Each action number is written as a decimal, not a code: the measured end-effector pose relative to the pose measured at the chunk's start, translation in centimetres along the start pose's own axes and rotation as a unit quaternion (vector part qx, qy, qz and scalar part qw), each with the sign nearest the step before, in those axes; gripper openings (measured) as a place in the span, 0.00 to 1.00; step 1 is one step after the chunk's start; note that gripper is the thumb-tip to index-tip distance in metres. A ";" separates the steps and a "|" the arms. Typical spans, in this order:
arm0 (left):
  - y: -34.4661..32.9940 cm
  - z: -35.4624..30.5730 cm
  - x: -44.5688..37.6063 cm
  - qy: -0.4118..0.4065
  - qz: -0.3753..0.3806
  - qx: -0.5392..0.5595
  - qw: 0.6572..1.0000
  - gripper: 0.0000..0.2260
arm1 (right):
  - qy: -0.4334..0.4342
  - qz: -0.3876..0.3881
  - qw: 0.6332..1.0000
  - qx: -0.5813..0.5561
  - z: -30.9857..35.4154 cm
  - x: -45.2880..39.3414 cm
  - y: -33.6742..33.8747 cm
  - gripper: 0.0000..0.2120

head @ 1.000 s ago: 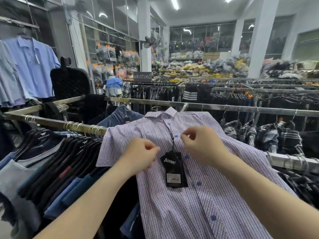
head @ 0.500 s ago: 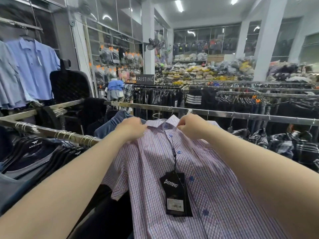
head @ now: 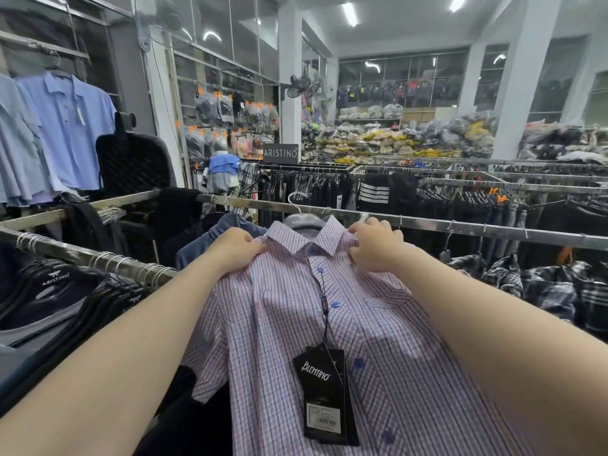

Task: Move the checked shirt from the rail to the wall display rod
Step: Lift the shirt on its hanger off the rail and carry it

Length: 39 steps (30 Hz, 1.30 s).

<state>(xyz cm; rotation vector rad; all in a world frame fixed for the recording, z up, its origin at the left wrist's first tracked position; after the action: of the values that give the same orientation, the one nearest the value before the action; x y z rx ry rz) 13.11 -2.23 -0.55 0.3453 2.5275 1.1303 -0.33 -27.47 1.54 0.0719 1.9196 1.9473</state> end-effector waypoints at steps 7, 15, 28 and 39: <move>3.6 -3.2 2.4 -0.068 -0.103 -0.104 0.987 0.16 | -0.007 -0.027 0.999 -0.021 -0.7 0.7 1.4 0.23; 7.5 -5.9 6.2 -0.099 -0.169 -0.108 0.975 0.17 | 0.021 -0.123 0.989 -0.076 -0.5 2.6 5.7 0.22; 12.3 -11.3 12.8 -0.177 -0.263 -0.130 0.939 0.17 | 0.036 -0.233 0.960 -0.149 -1.2 7.9 12.2 0.20; 19.1 -12.8 22.1 -0.221 -0.330 -0.133 0.908 0.13 | 0.121 -0.335 0.888 -0.289 2.4 12.3 16.0 0.18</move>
<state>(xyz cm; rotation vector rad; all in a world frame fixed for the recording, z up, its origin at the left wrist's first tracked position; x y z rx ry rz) -10.72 9.57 17.06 -0.2863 1.8313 0.9555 -14.84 -20.91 14.16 -0.9136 1.1520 1.9655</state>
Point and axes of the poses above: each hand's wrist, its own x-axis away from the middle knuckle, its own y-axis out of the back of the hand, z = x × y, the point moved 4 cm from there along -x, towards the middle knuckle, and after that the axes turned 3 degrees about x, right-handed, at the moved point
